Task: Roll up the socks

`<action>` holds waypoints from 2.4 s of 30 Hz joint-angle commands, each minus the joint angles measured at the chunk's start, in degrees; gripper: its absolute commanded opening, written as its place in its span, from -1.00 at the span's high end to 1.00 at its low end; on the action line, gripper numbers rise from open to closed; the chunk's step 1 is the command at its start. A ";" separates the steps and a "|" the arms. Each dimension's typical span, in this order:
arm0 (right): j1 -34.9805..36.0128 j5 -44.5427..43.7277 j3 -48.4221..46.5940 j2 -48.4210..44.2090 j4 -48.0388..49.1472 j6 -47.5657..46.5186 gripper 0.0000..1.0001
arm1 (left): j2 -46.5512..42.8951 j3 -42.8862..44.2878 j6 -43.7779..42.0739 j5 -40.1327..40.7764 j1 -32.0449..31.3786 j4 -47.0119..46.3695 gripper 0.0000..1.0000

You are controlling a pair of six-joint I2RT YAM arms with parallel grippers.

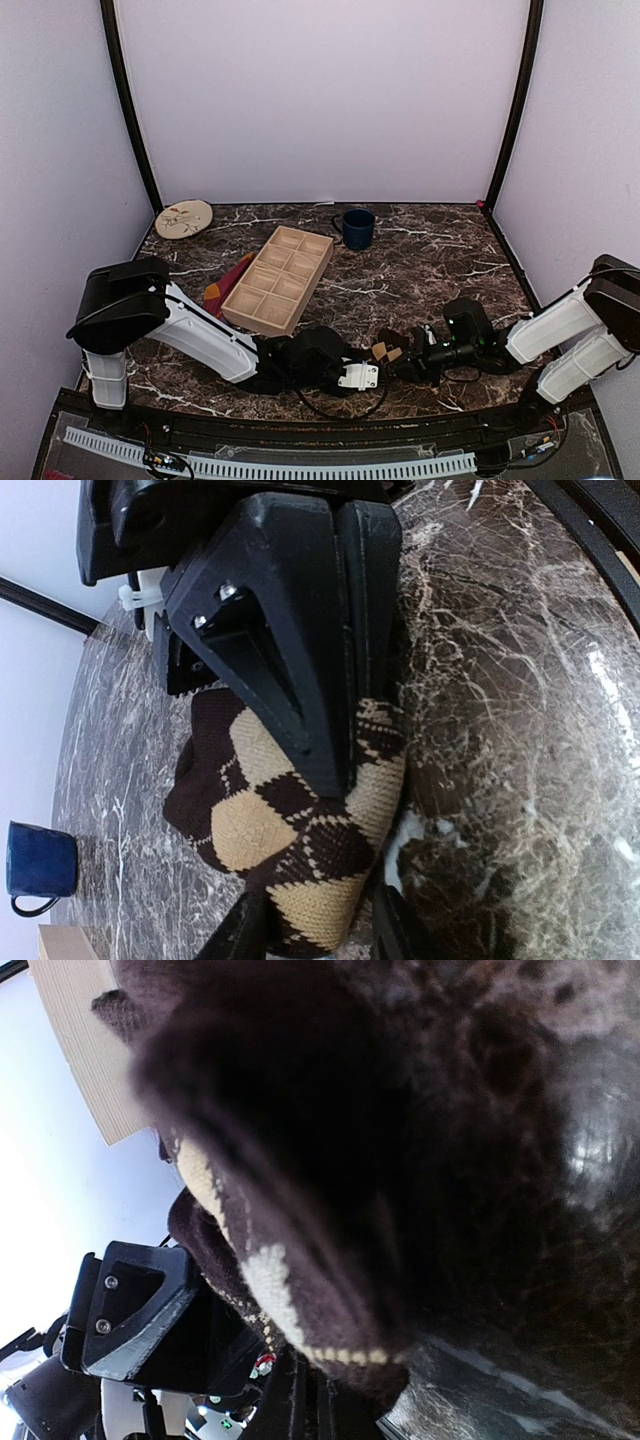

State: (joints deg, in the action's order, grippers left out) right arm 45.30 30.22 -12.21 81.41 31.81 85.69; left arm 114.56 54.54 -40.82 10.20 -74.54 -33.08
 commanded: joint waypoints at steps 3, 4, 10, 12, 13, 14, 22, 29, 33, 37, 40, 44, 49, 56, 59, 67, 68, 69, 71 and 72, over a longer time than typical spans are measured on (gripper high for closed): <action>-0.58 1.57 -0.80 0.29 1.64 -1.09 1.00 | 0.19 1.69 1.93 -3.47 -0.12 5.13 0.22; -0.52 1.62 -0.80 0.33 1.60 -1.13 1.00 | 0.28 1.77 1.97 -3.31 -0.16 5.33 0.22; -0.56 2.12 -0.89 0.27 1.54 -1.47 1.00 | 1.22 3.19 2.20 -3.44 0.30 7.11 0.28; -0.56 2.17 -0.81 0.10 1.40 -1.49 1.00 | 1.44 3.45 2.06 -3.71 0.44 7.72 0.34; -0.56 2.25 -0.80 0.01 1.29 -1.49 1.00 | 1.53 3.73 2.06 -3.95 0.53 8.07 0.38; -0.56 2.32 -0.71 -0.08 1.21 -1.49 1.00 | 1.59 3.96 2.06 -4.09 0.68 8.56 0.45; -1.14 2.53 -0.47 -0.74 -0.27 -2.37 1.00 | 1.30 4.67 2.51 -5.74 1.59 12.91 0.94; -2.03 2.66 -1.89 -1.82 -4.64 -5.87 1.00 | 0.66 8.19 3.18 -11.31 2.07 22.98 1.00; -2.10 0.94 -5.49 -3.63 -13.98 -12.61 0.97 | 1.29 12.59 4.51 -14.32 2.25 33.09 1.00; -2.07 -1.22 -8.02 -5.31 -20.41 -18.75 0.67 | 4.57 19.78 6.46 -16.56 2.71 44.63 1.00; -2.06 -2.88 -8.84 -6.62 -23.41 -21.66 0.43 | 6.16 23.74 8.08 -18.76 3.60 50.48 1.00; -2.06 -4.59 -8.28 -8.81 -24.91 -23.98 0.28 | 6.27 25.76 9.14 -21.76 4.81 53.32 1.00; -2.01 -8.92 -5.51 -14.31 -26.99 -26.01 0.23 | 6.37 27.64 10.67 -25.87 6.43 56.26 1.00; -1.52 -16.53 -3.75 -25.49 -32.67 -30.87 0.21 | 8.64 30.74 11.46 -29.55 7.03 60.67 1.00; -0.19 -19.24 -3.05 -28.46 -33.97 -32.22 0.21 | 9.48 32.10 12.13 -31.53 7.28 61.91 1.00; 10.89 -31.46 -0.80 -33.67 -33.33 -32.53 0.19 | 10.44 33.22 12.36 -35.89 8.67 64.81 1.00; 12.64 -33.18 -0.80 -33.76 -33.19 -32.75 0.19 | 10.56 33.18 12.54 -36.59 9.01 64.84 1.00; 14.51 -35.04 -0.88 -33.77 -32.97 -33.09 0.18 | 10.61 33.24 12.67 -37.25 9.40 64.89 1.00; 17.63 -38.20 -0.81 -33.80 -32.36 -33.58 0.17 | 10.96 33.78 12.78 -38.13 10.00 65.15 1.00; 19.48 -39.49 -0.72 -33.70 -31.80 -33.95 0.17 | 11.13 34.21 12.78 -38.52 10.30 65.40 1.00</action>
State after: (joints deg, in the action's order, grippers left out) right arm 59.96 -0.51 -13.54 48.18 -1.80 53.60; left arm 123.35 88.20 -28.91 -25.47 -65.32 25.61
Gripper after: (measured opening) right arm 0.412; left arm 0.069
